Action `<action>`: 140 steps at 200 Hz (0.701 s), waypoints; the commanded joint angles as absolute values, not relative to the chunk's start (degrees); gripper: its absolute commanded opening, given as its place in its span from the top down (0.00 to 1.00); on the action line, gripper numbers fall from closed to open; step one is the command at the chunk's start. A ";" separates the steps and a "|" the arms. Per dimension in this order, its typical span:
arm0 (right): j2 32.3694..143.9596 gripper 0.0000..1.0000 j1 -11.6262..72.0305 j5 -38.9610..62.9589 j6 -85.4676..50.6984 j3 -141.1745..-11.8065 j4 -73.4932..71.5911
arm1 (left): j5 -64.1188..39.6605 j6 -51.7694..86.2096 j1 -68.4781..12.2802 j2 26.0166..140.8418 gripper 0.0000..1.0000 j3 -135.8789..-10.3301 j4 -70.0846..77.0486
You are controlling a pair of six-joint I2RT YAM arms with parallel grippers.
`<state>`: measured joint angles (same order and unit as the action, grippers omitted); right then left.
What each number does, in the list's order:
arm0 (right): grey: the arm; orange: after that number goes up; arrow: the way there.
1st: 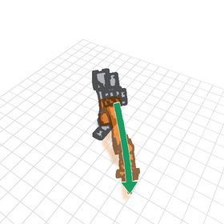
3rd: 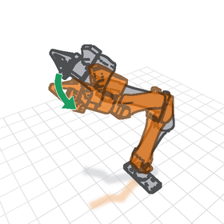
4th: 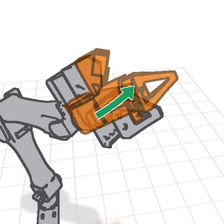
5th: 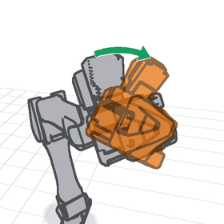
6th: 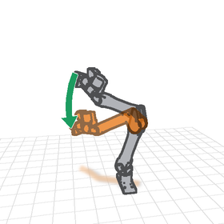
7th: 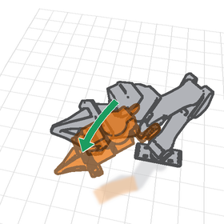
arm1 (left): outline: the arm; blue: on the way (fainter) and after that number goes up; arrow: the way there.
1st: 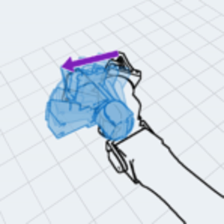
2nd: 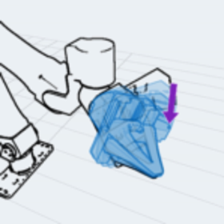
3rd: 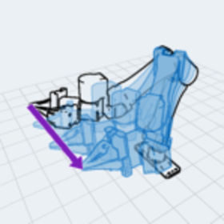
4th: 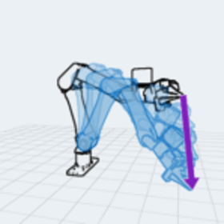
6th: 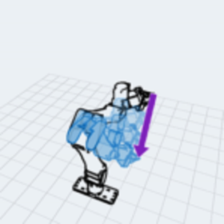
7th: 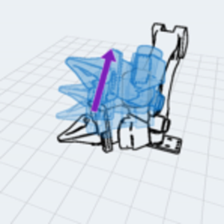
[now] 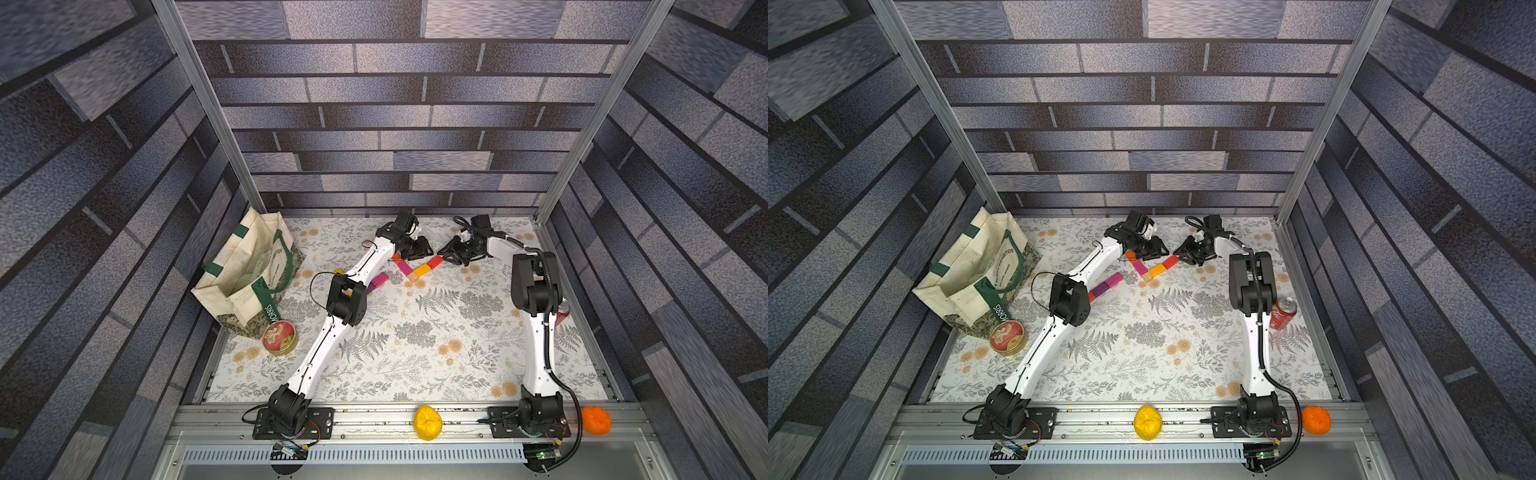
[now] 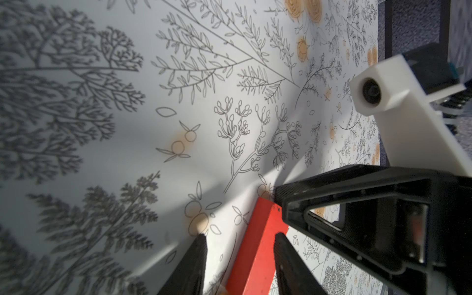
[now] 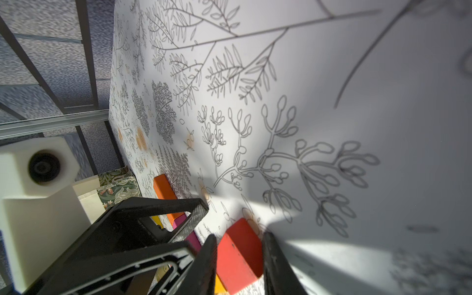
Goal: Assemble the letter v with building blocks
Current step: Assemble the building block at the center of the board.
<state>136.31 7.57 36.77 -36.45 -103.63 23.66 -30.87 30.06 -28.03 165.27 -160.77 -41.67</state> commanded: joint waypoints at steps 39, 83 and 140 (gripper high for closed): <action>136.64 0.68 7.22 33.78 -36.69 -100.86 27.60 | -28.47 28.26 -27.86 163.65 0.55 -161.19 -46.81; 136.14 0.68 7.21 33.60 -37.01 -99.68 27.02 | -28.40 28.14 -27.81 163.63 0.55 -161.19 -47.10; 136.06 0.69 7.23 33.54 -37.21 -99.58 27.11 | -28.48 27.95 -27.83 163.63 0.56 -161.19 -47.28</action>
<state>135.48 7.57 36.80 -36.67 -101.82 22.63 -30.65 29.89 -28.03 165.27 -160.79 -41.85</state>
